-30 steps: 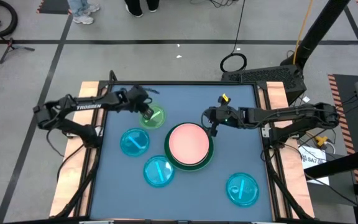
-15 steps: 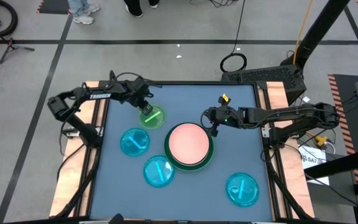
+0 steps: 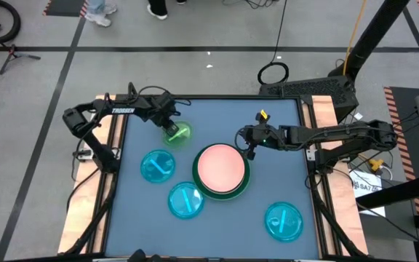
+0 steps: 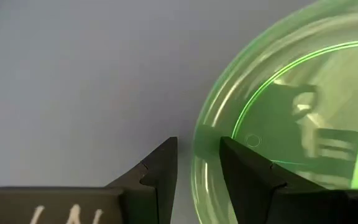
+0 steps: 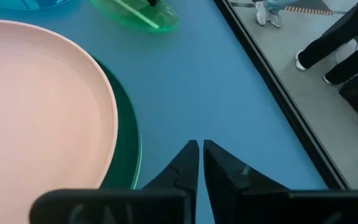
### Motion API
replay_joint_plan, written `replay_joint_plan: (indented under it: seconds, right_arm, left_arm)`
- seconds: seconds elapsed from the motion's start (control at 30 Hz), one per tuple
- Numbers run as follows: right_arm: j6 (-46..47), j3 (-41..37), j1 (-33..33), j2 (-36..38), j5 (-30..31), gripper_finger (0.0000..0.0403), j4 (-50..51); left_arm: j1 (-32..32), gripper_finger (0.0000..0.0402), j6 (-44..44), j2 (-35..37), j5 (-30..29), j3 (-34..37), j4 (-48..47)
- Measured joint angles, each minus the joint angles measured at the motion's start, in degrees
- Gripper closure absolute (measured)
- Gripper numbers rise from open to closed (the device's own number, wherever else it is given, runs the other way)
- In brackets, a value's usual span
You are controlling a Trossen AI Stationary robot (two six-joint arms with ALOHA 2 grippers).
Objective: Stack plastic plates
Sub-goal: Stack the light green plate on top of the pink plate
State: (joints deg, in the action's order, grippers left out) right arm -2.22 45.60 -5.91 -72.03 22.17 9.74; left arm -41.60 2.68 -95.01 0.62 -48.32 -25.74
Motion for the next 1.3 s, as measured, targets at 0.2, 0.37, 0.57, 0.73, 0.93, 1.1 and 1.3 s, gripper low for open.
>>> replay_joint_plan:
  seconds: [0.2, 0.37, 0.57, 0.73, 0.93, 1.1, 1.3]
  right_arm:
    - [0.0, 0.0, 0.0, 0.0, 0.0, 0.0385, 0.0]
    - [0.0, 0.0, 0.0, 0.0, 0.0, 0.0385, 0.0]
    - [-0.1, 0.0, 0.0, 0.0, 0.0, 0.0385, 0.0]
    - [-0.2, 0.0, 0.0, 0.0, 0.0, 0.0385, 0.0]
    - [-0.4, 0.0, 0.0, 0.0, 0.0, 0.0385, 0.0]
    - [-0.5, 0.0, 0.0, 0.0, 0.0, 0.0385, 0.0]
    - [-0.7, 0.0, -0.1, 0.0, 0.0, 0.0385, 0.0]
  left_arm:
    - [0.0, 0.0311, 0.3, -0.1, 0.2, 0.0, 0.0]
    - [0.0, 0.0366, 1.1, 0.2, 0.0, 0.0, -0.1]
    - [0.1, 0.0396, 1.5, 3.4, -0.3, 0.2, -0.5]
    - [0.0, 0.0397, 1.9, 8.7, -0.6, 0.2, -1.6]
    - [0.1, 0.0398, 2.2, 17.0, -0.6, 0.2, -2.6]
    - [1.6, 0.0398, 3.4, 24.9, 1.9, 0.2, -2.9]
    - [8.4, 0.0398, 8.0, 32.4, 3.3, 0.2, -1.5]
